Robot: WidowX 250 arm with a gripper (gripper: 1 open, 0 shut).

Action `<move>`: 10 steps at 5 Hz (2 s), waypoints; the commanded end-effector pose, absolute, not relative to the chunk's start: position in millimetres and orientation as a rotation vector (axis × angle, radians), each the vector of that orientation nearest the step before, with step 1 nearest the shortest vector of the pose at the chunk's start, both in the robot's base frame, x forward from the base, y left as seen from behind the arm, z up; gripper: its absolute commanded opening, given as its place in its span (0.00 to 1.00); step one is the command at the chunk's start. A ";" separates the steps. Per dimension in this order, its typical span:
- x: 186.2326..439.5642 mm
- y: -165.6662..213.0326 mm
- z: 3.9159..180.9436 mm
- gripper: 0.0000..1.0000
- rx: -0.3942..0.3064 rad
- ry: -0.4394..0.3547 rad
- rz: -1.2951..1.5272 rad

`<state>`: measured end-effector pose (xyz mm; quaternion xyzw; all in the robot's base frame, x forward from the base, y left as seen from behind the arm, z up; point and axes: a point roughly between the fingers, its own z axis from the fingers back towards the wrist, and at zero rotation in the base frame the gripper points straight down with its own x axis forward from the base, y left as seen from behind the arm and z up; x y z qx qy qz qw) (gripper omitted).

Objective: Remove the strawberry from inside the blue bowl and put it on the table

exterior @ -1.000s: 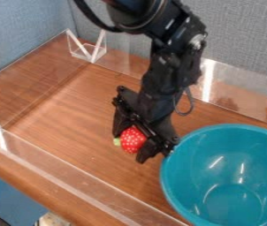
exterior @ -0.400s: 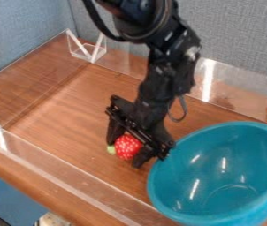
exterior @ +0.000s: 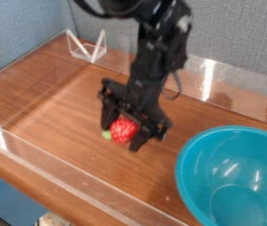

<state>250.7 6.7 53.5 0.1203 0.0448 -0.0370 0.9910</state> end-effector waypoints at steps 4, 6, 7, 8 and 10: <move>245.5 23.3 25.9 0.00 0.221 0.039 -0.161; 253.7 27.1 18.1 0.00 0.219 0.027 -0.177; 258.0 23.9 29.6 1.00 0.213 0.006 -0.210; 257.0 33.9 32.9 1.00 0.207 -0.015 -0.192; 260.4 32.6 40.2 1.00 0.188 -0.059 -0.138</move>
